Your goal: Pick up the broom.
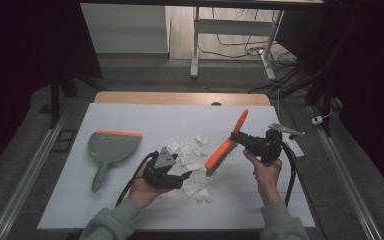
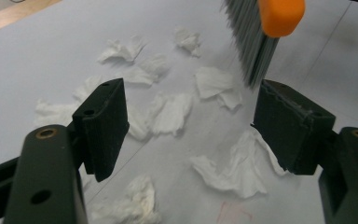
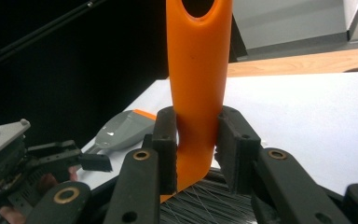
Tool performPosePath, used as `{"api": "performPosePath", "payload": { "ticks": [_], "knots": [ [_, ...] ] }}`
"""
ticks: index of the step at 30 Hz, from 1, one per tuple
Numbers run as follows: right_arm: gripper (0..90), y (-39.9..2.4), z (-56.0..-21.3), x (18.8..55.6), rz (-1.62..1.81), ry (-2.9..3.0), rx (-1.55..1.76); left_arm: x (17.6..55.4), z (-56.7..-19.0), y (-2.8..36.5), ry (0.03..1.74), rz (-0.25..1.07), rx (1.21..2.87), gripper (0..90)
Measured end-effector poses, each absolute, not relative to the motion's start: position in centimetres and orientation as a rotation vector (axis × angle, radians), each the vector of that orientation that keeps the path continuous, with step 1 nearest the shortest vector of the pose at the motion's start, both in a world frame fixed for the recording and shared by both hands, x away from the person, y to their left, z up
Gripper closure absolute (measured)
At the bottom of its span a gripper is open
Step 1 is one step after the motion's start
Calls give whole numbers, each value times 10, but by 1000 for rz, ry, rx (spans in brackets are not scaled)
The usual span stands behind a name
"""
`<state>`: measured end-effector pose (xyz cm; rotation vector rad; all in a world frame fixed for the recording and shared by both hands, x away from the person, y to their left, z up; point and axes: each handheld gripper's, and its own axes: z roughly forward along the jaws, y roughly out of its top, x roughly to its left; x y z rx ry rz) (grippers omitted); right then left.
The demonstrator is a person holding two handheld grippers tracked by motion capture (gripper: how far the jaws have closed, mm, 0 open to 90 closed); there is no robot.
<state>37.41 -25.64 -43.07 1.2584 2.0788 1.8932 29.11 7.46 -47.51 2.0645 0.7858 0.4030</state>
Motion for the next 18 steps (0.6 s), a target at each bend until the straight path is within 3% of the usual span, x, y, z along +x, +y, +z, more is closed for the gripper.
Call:
{"api": "performPosePath", "payload": {
  "ticks": [9, 14, 18],
  "knots": [
    [697, -238, -435, 372, 1909, 2097, 1270, 295, -478, 46, 718, 367, 2076, 275],
    [697, -229, -440, 371, 1938, 2079, 1302, 301, -484, 35, 707, 342, 2067, 342],
    [697, -223, -441, 370, 1965, 2082, 1304, 302, -487, 30, 696, 353, 2060, 447]
  ]
}}
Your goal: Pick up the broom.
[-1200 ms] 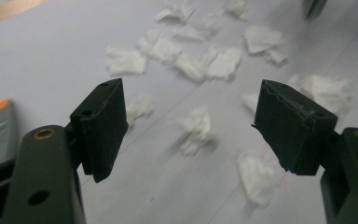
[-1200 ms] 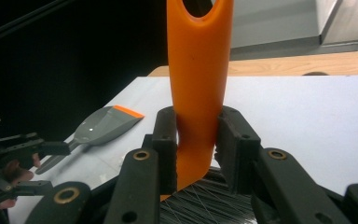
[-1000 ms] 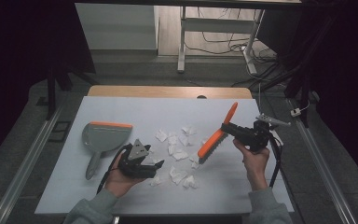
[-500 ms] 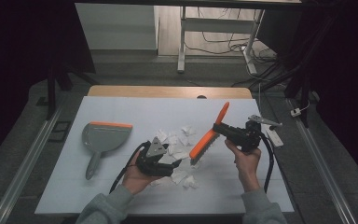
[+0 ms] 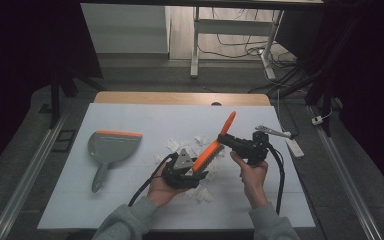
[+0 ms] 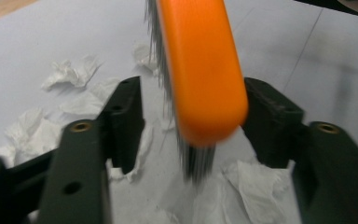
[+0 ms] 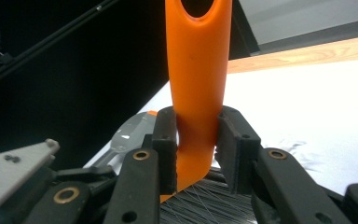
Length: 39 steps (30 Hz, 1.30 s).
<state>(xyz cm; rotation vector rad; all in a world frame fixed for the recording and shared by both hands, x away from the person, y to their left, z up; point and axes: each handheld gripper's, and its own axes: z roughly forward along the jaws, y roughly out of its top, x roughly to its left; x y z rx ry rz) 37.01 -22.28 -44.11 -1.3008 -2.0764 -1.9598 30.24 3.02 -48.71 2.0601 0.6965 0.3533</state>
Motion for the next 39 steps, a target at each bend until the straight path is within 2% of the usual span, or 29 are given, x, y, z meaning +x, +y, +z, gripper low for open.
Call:
{"api": "performPosePath", "payload": {
  "ticks": [1, 2, 10, 22, 23, 26, 30, 33, 39],
  "knots": [
    [697, -223, -441, 370, -1960, -2076, -1301, 303, -488, 29, 693, 357, 2057, 447],
    [697, -220, -441, 369, -1953, -2075, -1298, 303, -488, 29, 691, 365, 2053, 497],
    [697, -216, -444, 369, -1945, -2041, -1281, 306, -487, 34, 716, 395, 2031, 727],
    [688, -211, -443, 368, -1904, -2065, -1278, 312, -481, 54, 721, 358, 2045, 785],
    [672, -210, -442, 367, -1908, -2075, -1271, 312, -481, 54, 721, 358, 2045, 787],
    [467, -209, -437, 367, -1905, -2131, -1252, 314, -475, 65, 720, 343, 2050, 789],
    [355, -209, -426, 361, -1846, -2352, -1169, 315, -467, 80, 706, 345, 2067, 789],
    [331, -212, -422, 358, -1797, -2455, -1099, 315, -465, 89, 704, 319, 2055, 789],
    [328, -222, -418, 353, -1736, -2593, -1049, 320, -459, 104, 681, 248, 2137, 789]
  ]
}}
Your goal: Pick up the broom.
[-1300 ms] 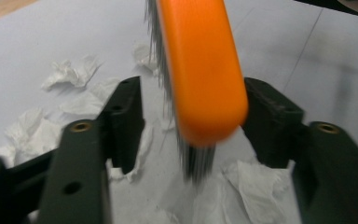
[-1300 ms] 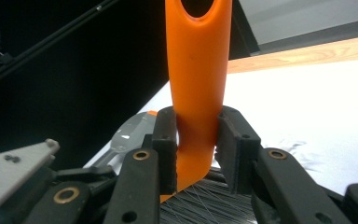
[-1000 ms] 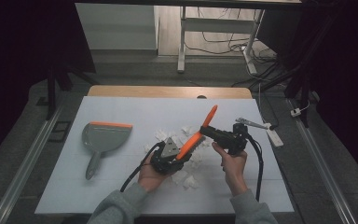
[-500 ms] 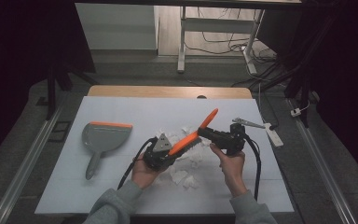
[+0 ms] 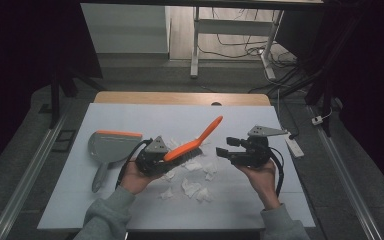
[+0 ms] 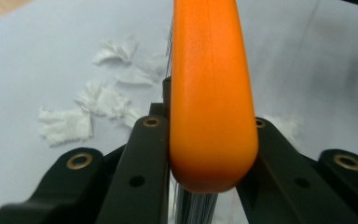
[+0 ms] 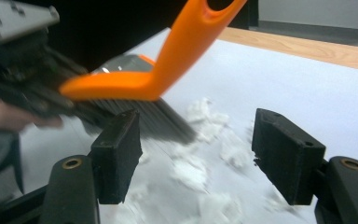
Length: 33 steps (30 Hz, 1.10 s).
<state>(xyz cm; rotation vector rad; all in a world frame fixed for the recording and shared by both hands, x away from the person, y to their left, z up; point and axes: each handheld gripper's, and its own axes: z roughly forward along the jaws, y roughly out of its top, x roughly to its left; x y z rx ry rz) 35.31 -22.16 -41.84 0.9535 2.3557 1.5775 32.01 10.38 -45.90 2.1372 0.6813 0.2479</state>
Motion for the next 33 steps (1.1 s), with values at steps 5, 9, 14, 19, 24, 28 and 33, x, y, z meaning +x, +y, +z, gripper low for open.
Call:
{"api": "performPosePath", "payload": {
  "ticks": [5, 9, 14, 19, 24, 28, 33],
  "knots": [
    [328, -230, -418, 350, 1499, 2394, 912, 319, -457, 106, 646, 248, 2202, 789],
    [309, -233, -416, 344, 1449, 2422, 864, 318, -457, 104, 609, 243, 2258, 789],
    [305, -236, -408, 341, 1411, 2437, 820, 318, -458, 103, 576, 209, 2321, 788],
    [293, -231, -401, 336, 1366, 2480, 744, 320, -461, 99, 557, 173, 2360, 789],
    [288, -215, -396, 328, 1294, 2536, 634, 317, -461, 89, 478, 134, 2432, 788],
    [291, -203, -397, 325, 1219, 2629, 558, 313, -462, 79, 437, 123, 2456, 789],
    [290, -192, -404, 325, 1140, 2692, 524, 307, -463, 68, 364, 140, 2503, 789]
  ]
}}
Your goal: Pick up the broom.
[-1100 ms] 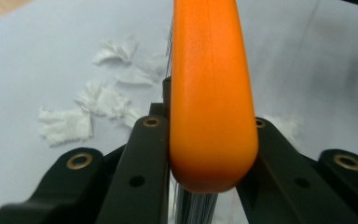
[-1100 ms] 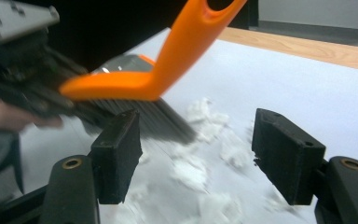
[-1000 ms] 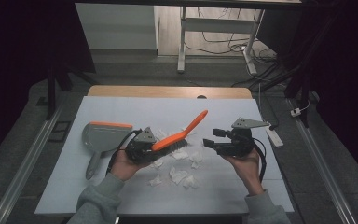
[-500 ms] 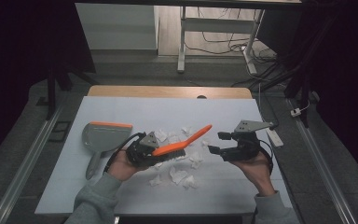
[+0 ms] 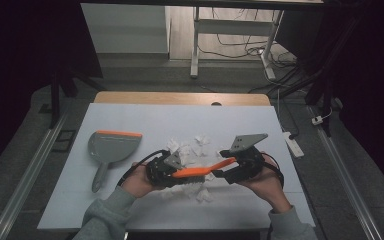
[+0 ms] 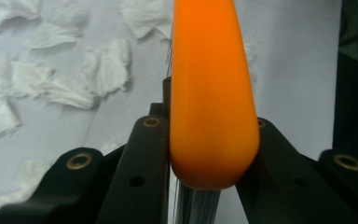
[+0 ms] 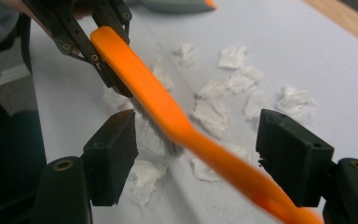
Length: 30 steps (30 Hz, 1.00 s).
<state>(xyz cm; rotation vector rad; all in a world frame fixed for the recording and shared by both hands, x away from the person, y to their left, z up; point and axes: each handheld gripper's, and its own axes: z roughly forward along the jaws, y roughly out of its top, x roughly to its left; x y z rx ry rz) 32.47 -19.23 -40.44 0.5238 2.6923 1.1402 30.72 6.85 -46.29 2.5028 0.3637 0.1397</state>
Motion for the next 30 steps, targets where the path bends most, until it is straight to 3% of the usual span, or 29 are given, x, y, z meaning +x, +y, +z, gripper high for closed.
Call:
{"api": "performPosePath", "payload": {
  "ticks": [17, 30],
  "knots": [
    [374, -158, -423, 315, 913, 2856, 323, 292, -444, 55, 256, 194, 2527, 789],
    [634, -154, -431, 310, 822, 2933, 203, 287, -443, 50, 204, 168, 2536, 788]
  ]
}}
